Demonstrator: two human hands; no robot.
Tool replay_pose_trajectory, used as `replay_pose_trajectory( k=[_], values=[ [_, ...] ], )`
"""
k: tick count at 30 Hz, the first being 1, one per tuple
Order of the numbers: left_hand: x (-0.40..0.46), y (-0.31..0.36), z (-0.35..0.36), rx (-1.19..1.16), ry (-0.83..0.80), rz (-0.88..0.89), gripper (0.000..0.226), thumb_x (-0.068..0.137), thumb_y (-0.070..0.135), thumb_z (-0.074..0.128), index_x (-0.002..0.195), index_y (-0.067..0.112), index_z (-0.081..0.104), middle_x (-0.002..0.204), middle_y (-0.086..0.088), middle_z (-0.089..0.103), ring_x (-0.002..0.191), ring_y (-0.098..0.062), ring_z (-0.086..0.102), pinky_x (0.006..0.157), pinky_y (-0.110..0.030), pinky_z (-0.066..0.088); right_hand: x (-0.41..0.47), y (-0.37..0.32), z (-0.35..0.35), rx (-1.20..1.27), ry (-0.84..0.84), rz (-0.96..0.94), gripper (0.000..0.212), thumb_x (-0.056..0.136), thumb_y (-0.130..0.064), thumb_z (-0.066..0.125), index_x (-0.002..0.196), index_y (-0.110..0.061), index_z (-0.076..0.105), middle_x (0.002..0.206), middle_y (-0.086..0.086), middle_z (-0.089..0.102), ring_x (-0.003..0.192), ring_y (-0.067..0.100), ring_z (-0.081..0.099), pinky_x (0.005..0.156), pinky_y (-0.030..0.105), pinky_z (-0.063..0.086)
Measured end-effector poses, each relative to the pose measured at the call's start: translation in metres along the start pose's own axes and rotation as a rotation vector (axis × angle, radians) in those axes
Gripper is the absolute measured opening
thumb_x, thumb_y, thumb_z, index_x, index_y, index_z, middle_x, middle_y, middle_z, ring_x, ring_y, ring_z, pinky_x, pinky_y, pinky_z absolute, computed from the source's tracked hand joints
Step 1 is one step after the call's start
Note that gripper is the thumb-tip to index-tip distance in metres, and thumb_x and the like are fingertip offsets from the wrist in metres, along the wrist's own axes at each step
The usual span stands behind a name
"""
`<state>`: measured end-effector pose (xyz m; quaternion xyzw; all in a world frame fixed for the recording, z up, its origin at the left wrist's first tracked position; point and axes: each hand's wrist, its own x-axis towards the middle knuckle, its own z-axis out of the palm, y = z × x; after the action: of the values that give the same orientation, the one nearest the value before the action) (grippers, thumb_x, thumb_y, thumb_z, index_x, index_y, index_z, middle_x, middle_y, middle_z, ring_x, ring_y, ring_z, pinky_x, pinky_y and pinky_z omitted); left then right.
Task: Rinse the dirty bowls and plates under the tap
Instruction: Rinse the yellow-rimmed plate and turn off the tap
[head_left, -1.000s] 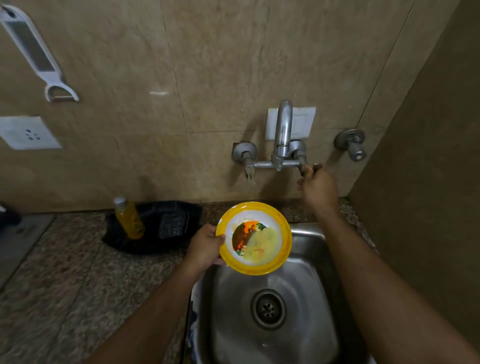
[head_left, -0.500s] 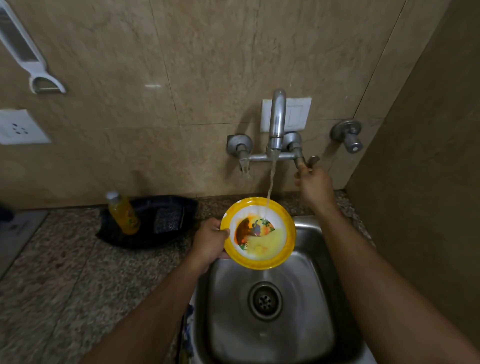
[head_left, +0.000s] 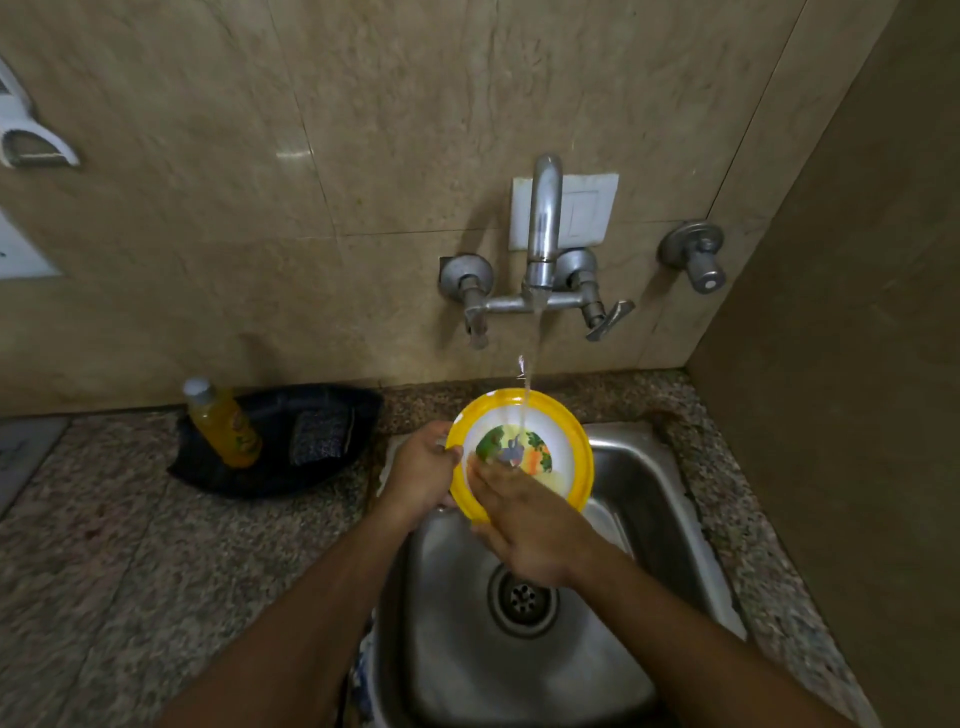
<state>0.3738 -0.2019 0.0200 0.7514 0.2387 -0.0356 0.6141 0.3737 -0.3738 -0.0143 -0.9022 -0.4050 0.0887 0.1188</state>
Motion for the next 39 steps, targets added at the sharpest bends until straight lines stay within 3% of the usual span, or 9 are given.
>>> replay_pose_trajectory(
  k=[5, 8, 12, 18, 24, 28, 31, 34, 39],
  values=[
    [-0.004, -0.001, 0.014, 0.055, -0.052, 0.021, 0.027, 0.093, 0.004, 0.056, 0.101, 0.028, 0.062, 0.098, -0.01, 0.068, 0.069, -0.028, 0.069, 0.051, -0.046, 0.059, -0.005, 0.037, 0.006, -0.093, 0.055, 0.225, 0.083, 0.091, -0.065, 0.008, 0.155, -0.013, 0.015, 0.161, 0.004, 0.001, 0.15, 0.024, 0.01, 0.119, 0.039, 0.006],
    [0.009, -0.001, 0.021, 0.067, -0.013, 0.045, 0.025, 0.082, 0.014, 0.061, 0.086, 0.038, 0.068, 0.098, -0.01, 0.073, 0.083, -0.031, 0.072, 0.068, -0.057, 0.059, 0.014, 0.017, 0.004, -0.009, 0.087, 0.147, 0.091, 0.09, -0.068, -0.005, 0.154, -0.007, 0.018, 0.161, 0.013, 0.01, 0.149, 0.027, 0.011, 0.12, 0.039, 0.003],
    [0.017, -0.003, 0.012, 0.111, 0.026, 0.08, 0.029, 0.086, 0.003, 0.06, 0.093, 0.03, 0.069, 0.094, -0.008, 0.074, 0.083, -0.029, 0.073, 0.071, -0.055, 0.059, -0.017, 0.028, 0.007, -0.029, 0.028, -0.012, 0.069, 0.098, -0.058, 0.019, 0.152, -0.016, 0.028, 0.16, 0.006, 0.022, 0.147, 0.023, 0.021, 0.117, 0.04, 0.022],
    [0.019, -0.011, 0.019, 0.177, 0.046, 0.197, 0.03, 0.085, 0.012, 0.06, 0.109, 0.027, 0.069, 0.101, -0.005, 0.075, 0.092, -0.024, 0.071, 0.079, -0.051, 0.058, -0.005, 0.03, 0.007, -0.042, 0.058, 0.166, 0.08, 0.093, -0.061, 0.016, 0.155, -0.012, 0.01, 0.162, 0.011, 0.003, 0.15, 0.026, 0.004, 0.121, 0.043, 0.011],
    [0.016, -0.006, 0.013, 0.287, 0.083, 0.295, 0.031, 0.089, 0.008, 0.059, 0.116, 0.02, 0.067, 0.108, -0.005, 0.074, 0.099, -0.022, 0.069, 0.087, -0.042, 0.056, -0.03, 0.053, 0.006, -0.177, 0.036, 0.088, 0.067, 0.095, -0.05, 0.032, 0.151, -0.013, 0.029, 0.154, 0.01, 0.035, 0.134, 0.03, 0.041, 0.11, 0.042, 0.031],
    [0.019, -0.001, 0.015, 0.287, 0.118, 0.292, 0.032, 0.087, 0.014, 0.06, 0.117, 0.022, 0.067, 0.105, -0.006, 0.075, 0.097, -0.023, 0.07, 0.086, -0.043, 0.056, -0.007, 0.042, 0.012, -0.147, 0.086, 0.144, 0.075, 0.091, -0.052, 0.032, 0.152, -0.01, 0.024, 0.16, 0.016, 0.018, 0.147, 0.034, 0.014, 0.12, 0.049, 0.011],
    [0.021, -0.001, 0.005, 0.334, 0.144, 0.33, 0.039, 0.079, 0.026, 0.055, 0.116, 0.027, 0.067, 0.104, -0.004, 0.075, 0.096, -0.024, 0.07, 0.083, -0.045, 0.057, -0.016, 0.031, 0.008, 0.032, 0.097, -0.019, 0.056, 0.087, -0.031, 0.05, 0.14, -0.014, 0.048, 0.144, 0.011, 0.049, 0.132, 0.029, 0.046, 0.111, 0.041, 0.033],
    [0.012, -0.007, -0.006, 0.538, 0.171, 0.495, 0.035, 0.086, 0.025, 0.054, 0.12, 0.025, 0.063, 0.101, -0.006, 0.075, 0.091, -0.028, 0.07, 0.079, -0.04, 0.057, -0.035, 0.048, -0.005, 0.132, 0.291, 0.206, 0.036, 0.077, -0.026, 0.052, 0.107, -0.02, 0.07, 0.11, 0.002, 0.071, 0.102, 0.026, 0.065, 0.086, 0.034, 0.052],
    [-0.014, -0.028, -0.008, 0.86, 0.141, 0.66, 0.035, 0.093, 0.02, 0.05, 0.128, 0.022, 0.054, 0.089, -0.014, 0.072, 0.078, -0.039, 0.067, 0.063, -0.04, 0.051, -0.04, 0.061, -0.009, 0.163, 0.427, 0.487, 0.028, 0.082, -0.021, 0.053, 0.098, -0.023, 0.076, 0.096, -0.004, 0.075, 0.09, 0.02, 0.07, 0.079, 0.032, 0.055]
  ],
)
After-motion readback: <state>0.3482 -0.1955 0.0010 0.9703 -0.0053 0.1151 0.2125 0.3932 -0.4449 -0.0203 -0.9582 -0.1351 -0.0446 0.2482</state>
